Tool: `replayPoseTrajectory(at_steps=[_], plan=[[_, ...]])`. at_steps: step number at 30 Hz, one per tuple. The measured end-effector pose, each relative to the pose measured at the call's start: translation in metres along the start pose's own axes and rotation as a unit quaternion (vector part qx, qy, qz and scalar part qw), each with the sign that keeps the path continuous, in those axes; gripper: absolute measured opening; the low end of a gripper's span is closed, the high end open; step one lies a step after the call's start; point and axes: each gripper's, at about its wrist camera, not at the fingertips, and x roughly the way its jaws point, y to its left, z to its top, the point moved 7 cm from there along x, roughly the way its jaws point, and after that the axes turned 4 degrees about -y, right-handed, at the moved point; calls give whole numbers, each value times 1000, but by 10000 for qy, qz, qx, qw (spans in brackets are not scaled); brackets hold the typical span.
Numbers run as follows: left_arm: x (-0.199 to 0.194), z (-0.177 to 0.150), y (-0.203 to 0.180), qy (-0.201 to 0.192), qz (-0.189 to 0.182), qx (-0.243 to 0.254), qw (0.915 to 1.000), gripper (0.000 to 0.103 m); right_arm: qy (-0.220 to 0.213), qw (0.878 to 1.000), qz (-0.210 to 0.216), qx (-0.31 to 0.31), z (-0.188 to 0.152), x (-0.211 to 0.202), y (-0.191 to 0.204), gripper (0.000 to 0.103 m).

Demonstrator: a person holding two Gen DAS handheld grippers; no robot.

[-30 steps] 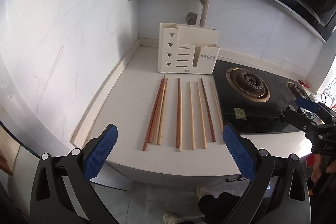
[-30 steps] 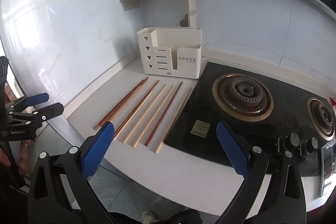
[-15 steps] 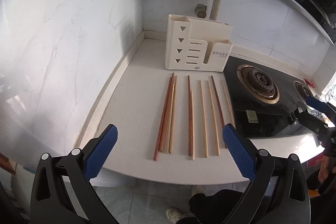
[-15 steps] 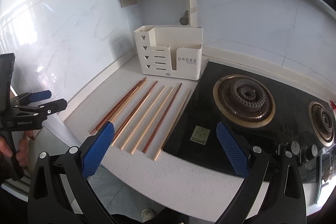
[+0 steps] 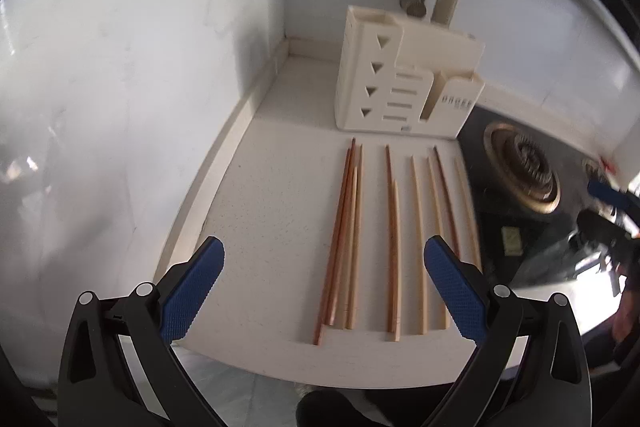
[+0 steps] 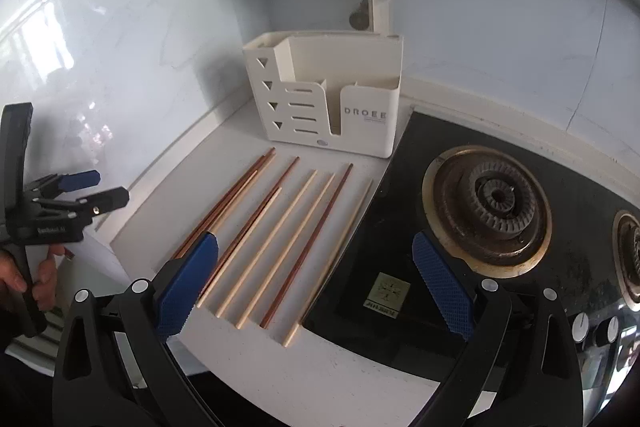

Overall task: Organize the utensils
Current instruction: 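Move both open grippers toward the row of chopsticks on the counter, then lower the left gripper onto a dark red chopstick and close while the right gripper closes on another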

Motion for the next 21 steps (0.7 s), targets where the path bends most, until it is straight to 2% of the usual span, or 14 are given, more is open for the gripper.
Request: replayPoseTrajectory(at_steps=[5, 8, 11, 17, 21], plan=[[18, 1, 6, 273, -142, 173, 9994, 97, 114, 9998, -119, 72, 2, 12, 7, 99], [30, 1, 10, 453, -101, 353, 9983, 97, 308, 9992, -185, 201, -1, 23, 10, 99], [41, 0, 14, 666, -222, 379, 9968, 97, 452, 9984, -220, 241, -6, 32, 15, 99], [59, -4, 14, 998, -304, 568, 9929, 97, 977, 9942, -369, 256, -15, 58, 21, 99], [65, -5, 16, 1132, -317, 597, 9913, 97, 1203, 9914, -319, 402, -21, 71, 24, 99]])
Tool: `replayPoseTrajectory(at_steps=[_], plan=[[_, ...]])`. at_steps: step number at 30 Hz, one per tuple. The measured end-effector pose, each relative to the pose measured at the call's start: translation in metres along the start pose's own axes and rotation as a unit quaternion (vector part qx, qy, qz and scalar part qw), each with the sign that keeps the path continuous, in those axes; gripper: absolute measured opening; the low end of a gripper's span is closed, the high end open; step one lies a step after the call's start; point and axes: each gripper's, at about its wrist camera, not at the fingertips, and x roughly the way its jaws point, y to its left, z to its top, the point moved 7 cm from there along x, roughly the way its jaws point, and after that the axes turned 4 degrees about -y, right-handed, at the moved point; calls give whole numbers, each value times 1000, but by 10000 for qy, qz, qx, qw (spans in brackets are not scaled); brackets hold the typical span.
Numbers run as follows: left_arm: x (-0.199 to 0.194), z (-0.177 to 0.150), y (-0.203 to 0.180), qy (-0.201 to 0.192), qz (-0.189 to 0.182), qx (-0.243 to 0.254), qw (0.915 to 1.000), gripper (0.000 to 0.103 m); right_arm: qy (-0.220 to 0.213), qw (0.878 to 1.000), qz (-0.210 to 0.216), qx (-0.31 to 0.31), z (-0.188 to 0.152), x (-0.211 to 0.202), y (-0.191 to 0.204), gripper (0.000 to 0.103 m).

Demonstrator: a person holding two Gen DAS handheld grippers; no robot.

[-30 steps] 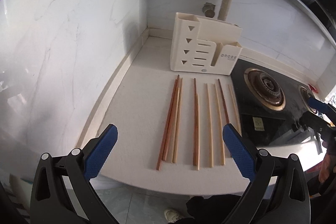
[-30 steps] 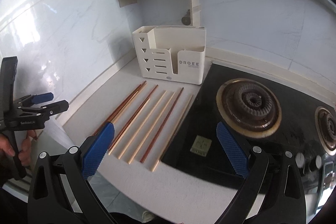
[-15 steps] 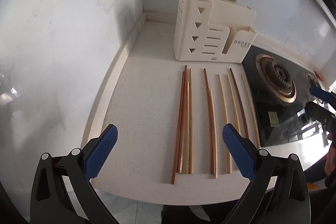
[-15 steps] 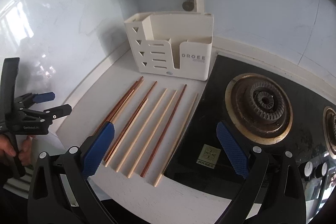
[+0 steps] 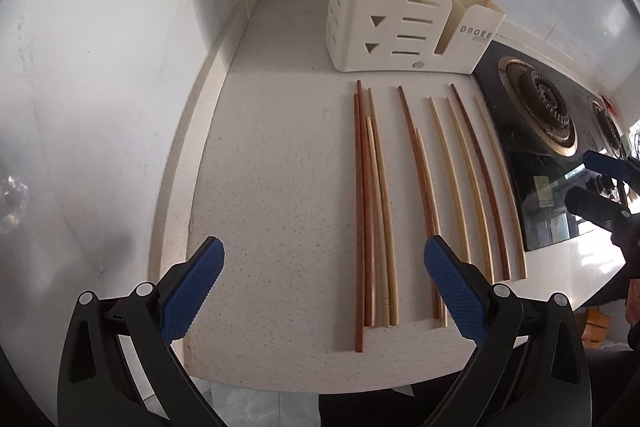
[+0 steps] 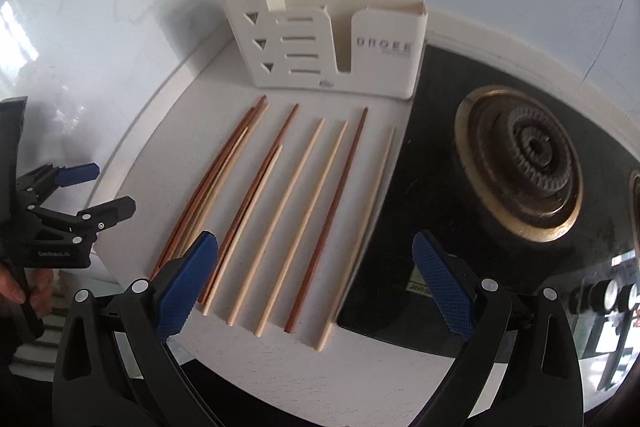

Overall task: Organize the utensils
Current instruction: 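Lower the left gripper onto a dark red chopstick and close while the right gripper closes on another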

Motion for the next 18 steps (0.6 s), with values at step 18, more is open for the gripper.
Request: replayPoseTrajectory(at_steps=[18], plan=[[27, 8, 5, 469, -94, 174, 9987, 94, 822, 9953, -99, 499, 0, 39, 4, 89]])
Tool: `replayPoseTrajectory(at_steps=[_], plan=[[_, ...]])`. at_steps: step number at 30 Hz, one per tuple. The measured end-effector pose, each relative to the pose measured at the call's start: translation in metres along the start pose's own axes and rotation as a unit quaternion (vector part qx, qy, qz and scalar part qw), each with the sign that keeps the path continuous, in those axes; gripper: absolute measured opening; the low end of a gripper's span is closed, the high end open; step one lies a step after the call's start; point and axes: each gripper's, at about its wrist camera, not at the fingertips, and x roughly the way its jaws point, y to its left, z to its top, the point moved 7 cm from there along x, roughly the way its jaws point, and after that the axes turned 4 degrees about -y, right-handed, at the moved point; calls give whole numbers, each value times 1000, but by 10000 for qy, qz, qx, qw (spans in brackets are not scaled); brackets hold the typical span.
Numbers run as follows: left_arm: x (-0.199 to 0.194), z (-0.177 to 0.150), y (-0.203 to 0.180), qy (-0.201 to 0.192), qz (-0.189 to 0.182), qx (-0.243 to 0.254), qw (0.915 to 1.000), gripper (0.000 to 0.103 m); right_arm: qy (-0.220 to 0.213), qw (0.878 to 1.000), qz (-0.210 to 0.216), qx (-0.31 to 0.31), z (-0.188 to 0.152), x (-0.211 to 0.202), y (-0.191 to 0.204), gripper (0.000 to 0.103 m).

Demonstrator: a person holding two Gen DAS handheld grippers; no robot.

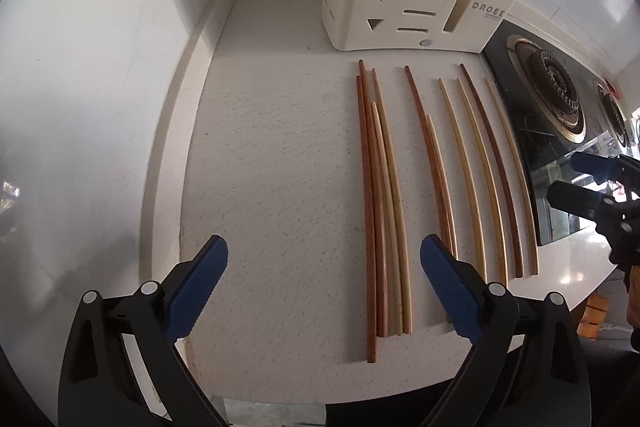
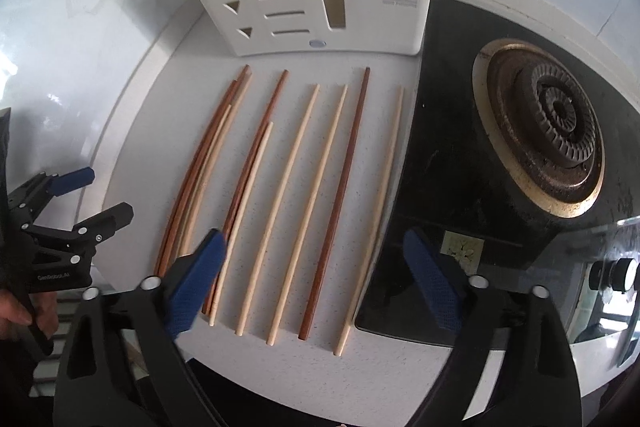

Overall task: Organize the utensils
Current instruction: 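Lower the left gripper onto a dark red chopstick and close while the right gripper closes on another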

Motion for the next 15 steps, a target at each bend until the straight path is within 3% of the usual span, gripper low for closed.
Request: replayPoseTrajectory(at_steps=[4, 10, 15], plan=[[9, 1, 0, 139, -10, 3, 9999, 92, 178, 9998, -53, 64, 1, 9, -2, 88], [23, -1, 1, 328, 102, 58, 9994, 90, 468, 9986, -132, 206, 0, 25, -5, 73], [33, -1, 3, 447, 133, 78, 9989, 89, 569, 9981, -126, 200, 0, 32, 1, 72]])
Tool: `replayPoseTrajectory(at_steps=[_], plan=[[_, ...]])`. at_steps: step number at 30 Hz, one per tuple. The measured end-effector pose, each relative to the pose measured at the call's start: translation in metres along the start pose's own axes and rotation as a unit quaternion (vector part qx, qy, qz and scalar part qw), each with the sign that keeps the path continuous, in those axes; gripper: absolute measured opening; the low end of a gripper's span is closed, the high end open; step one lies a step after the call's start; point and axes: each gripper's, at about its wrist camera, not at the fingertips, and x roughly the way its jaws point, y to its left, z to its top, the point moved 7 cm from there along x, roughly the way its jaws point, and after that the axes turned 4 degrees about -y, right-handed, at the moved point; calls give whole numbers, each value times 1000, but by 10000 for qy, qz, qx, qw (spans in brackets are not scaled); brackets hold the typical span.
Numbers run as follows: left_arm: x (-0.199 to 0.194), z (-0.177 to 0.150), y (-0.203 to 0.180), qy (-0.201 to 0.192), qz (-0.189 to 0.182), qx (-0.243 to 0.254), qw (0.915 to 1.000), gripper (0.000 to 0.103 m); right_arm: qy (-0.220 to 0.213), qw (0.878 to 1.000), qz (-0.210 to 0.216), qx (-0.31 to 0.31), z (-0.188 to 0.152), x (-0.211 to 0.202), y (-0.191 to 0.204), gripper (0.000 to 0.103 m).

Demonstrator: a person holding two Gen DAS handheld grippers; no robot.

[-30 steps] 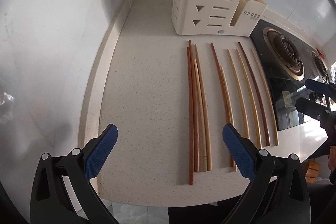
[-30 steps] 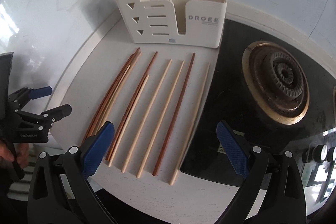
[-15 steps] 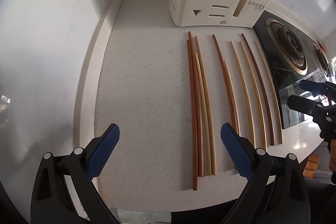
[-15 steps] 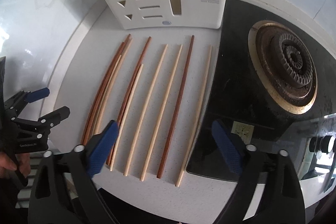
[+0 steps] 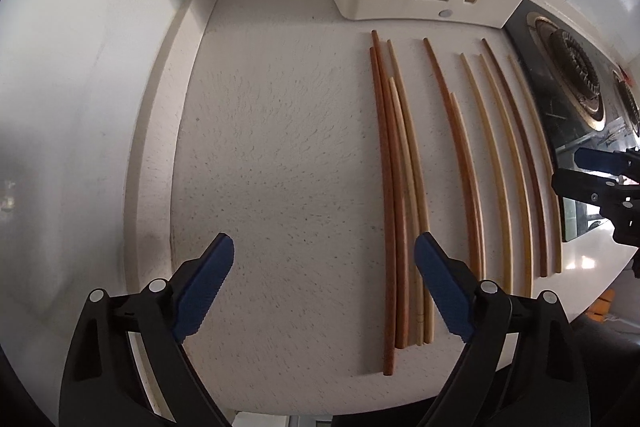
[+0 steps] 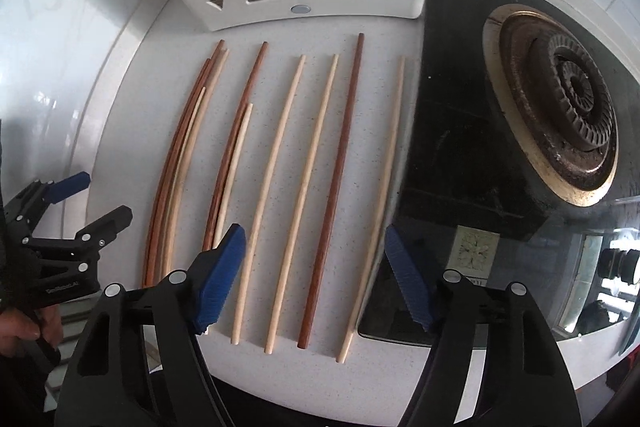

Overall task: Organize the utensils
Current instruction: 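Lower the left gripper onto a dark red chopstick and close while the right gripper closes on another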

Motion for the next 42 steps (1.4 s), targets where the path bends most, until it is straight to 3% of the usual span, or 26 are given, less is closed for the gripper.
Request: replayPoseTrajectory(at_steps=[6, 13, 29, 42], plan=[[11, 0, -2, 208, -106, -36, 9997, 88, 174, 9998, -20, -10, 8, 10, 5, 67], [27, 0, 3, 384, 43, 23, 9992, 88, 405, 9991, -96, 50, 15, 22, 4, 58], [51, 1, 20, 537, 43, -61, 9985, 90, 767, 9969, -12, 187, 20, 44, 8, 42], [70, 39, 21, 967, 58, 90, 9953, 87, 1037, 9944, -143, 157, 34, 53, 4, 30]])
